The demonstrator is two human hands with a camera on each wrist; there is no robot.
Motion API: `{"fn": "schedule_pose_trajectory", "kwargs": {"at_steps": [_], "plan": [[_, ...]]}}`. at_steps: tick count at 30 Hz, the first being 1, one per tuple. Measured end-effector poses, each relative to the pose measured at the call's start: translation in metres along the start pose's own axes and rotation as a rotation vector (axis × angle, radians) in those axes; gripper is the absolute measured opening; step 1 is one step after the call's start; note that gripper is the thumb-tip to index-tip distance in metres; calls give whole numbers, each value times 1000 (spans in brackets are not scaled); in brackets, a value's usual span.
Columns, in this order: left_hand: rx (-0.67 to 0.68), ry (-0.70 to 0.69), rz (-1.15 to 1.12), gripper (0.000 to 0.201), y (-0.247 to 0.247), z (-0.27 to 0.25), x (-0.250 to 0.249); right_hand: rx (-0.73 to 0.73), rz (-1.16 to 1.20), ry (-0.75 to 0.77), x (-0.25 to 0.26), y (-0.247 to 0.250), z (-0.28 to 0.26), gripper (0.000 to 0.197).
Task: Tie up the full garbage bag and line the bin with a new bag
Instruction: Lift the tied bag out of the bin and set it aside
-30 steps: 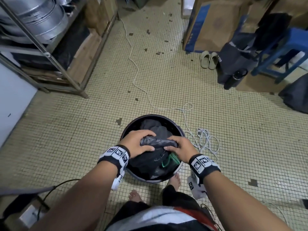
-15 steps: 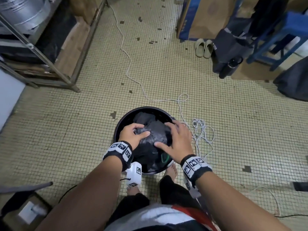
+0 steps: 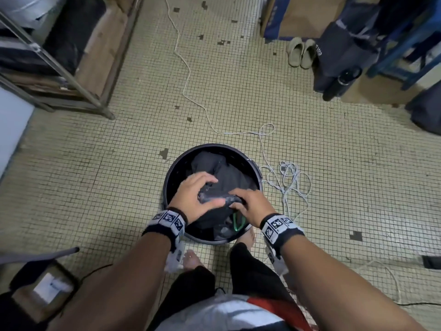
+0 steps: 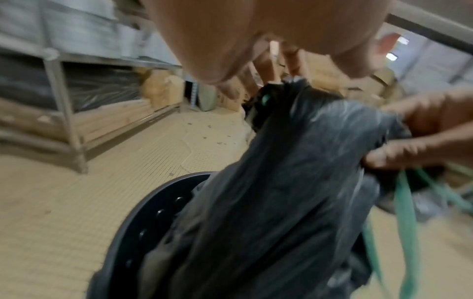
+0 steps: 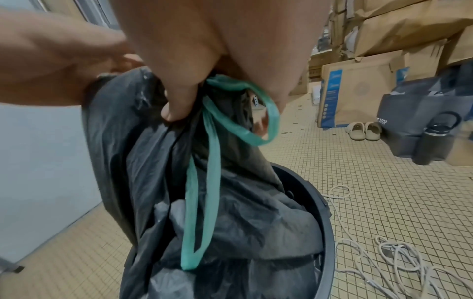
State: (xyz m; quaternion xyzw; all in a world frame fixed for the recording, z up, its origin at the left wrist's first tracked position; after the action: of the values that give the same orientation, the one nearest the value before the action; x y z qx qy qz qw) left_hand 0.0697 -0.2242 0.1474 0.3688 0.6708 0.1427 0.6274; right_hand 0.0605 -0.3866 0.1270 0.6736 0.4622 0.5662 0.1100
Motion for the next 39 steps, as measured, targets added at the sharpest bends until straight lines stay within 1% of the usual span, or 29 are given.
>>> {"fn": "schedule_pose_trajectory", "kwargs": {"at_steps": [1, 2, 3, 6, 8, 9, 11, 12, 13, 14, 15, 16, 18, 19, 22, 24, 26, 29, 30, 31, 33, 35, 36, 37, 38, 39], "plan": [[101, -10, -8, 55, -9, -4, 3, 38, 59, -4, -3, -2, 2, 17], [162, 0, -7, 56, -16, -8, 9, 78, 111, -11, -6, -4, 4, 14], [173, 17, -14, 53, -18, -9, 17, 112, 153, -24, -9, -6, 7, 12], [77, 92, -75, 36, -15, -7, 33, 175, 216, -100, -18, -9, 14, 12], [20, 148, -93, 29, -16, -4, 40, 154, 183, -114, -19, -6, 18, 20], [-7, 182, -103, 27, -16, -3, 44, 111, 71, -99, -18, -2, 19, 28], [-52, 238, -132, 22, -15, 0, 50, -53, -308, -23, -8, 11, 15, 43], [-65, 256, -148, 19, -15, 2, 51, -141, -450, 40, 4, 16, 10, 46], [-74, 269, -163, 18, -15, 5, 51, -193, -528, 111, 16, 15, 5, 50], [-81, 278, -177, 18, -16, 7, 51, -199, -566, 178, 24, 9, 0, 55], [-88, 291, -188, 19, -17, 9, 52, -159, -594, 219, 27, -1, -3, 62], [-96, 312, -194, 20, -18, 11, 54, -102, -617, 225, 23, -12, -4, 71], [-112, 374, -215, 27, -18, 13, 61, -33, -647, 171, 9, -24, -1, 86], [-119, 402, -229, 32, -19, 14, 65, -15, -655, 144, 4, -28, 2, 88], [-139, 456, -238, 42, -19, 12, 74, 22, -674, 130, -3, -35, 16, 83], [-160, 495, -262, 41, -20, 10, 78, 59, -691, 142, -6, -39, 26, 77], [-188, 519, -272, 34, -21, 9, 82, 100, -701, 169, -8, -42, 35, 69], [-211, 526, -277, 9, -23, 8, 83, 178, -674, 197, -14, -46, 44, 55], [-215, 510, -274, 5, -24, 8, 82, 193, -664, 203, -16, -47, 47, 51], [-228, 485, -255, 6, -23, 8, 80, 206, -663, 206, -16, -47, 49, 48], [-239, 424, -205, 17, -20, 8, 73, 223, -655, 201, -16, -48, 54, 43], [-176, 379, -118, 46, -23, 7, 66, 225, -611, 187, -16, -46, 59, 35], [-142, 340, -20, 58, -23, 7, 61, 235, -594, 181, -16, -46, 61, 31], [-120, 271, 89, 65, -22, 8, 55, 248, -586, 181, -17, -45, 62, 28], [-92, 183, 167, 66, -23, 12, 49, 259, -574, 184, -18, -45, 63, 27], [-31, 115, 210, 66, -27, 15, 46, 265, -548, 185, -18, -44, 63, 27]]}}
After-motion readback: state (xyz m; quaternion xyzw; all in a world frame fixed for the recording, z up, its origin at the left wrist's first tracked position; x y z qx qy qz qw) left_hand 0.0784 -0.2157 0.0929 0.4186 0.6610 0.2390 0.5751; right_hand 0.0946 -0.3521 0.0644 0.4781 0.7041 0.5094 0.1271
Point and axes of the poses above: each hand's wrist, its own z-axis towards the middle knuckle, its own y-axis out of the back of the hand, x = y × z, the point moved 10 cm from there along z, towards the middle knuckle
